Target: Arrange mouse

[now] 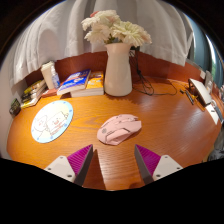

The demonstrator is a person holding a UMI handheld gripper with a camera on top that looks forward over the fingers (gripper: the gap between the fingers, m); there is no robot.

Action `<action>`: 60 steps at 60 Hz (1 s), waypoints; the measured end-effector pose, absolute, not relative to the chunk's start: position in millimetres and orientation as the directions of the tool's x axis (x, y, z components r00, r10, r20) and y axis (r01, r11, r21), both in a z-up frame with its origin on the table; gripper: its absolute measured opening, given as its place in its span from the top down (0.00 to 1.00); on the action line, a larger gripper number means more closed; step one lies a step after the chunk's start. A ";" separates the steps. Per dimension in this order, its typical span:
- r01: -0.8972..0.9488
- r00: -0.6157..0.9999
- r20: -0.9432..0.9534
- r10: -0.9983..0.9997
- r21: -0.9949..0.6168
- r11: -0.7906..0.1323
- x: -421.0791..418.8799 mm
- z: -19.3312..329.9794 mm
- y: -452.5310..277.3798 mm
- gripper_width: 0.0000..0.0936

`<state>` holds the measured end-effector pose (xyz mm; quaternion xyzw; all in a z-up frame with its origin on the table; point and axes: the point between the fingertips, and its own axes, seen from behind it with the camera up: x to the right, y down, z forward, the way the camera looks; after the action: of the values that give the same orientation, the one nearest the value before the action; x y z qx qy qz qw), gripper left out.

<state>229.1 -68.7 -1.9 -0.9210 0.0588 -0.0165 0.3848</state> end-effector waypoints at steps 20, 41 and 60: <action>-0.032 0.998 -0.064 0.016 -0.689 -0.724 221.8 -12.2 14.8 0.09; 0.043 0.997 -0.014 0.071 -0.677 -0.735 213.8 -15.9 65.4 0.34; 0.020 0.998 -0.038 0.056 -0.632 -0.774 204.7 -16.1 79.8 0.54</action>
<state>204.7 79.8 -16.1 -0.9415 -0.0202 0.0272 0.3353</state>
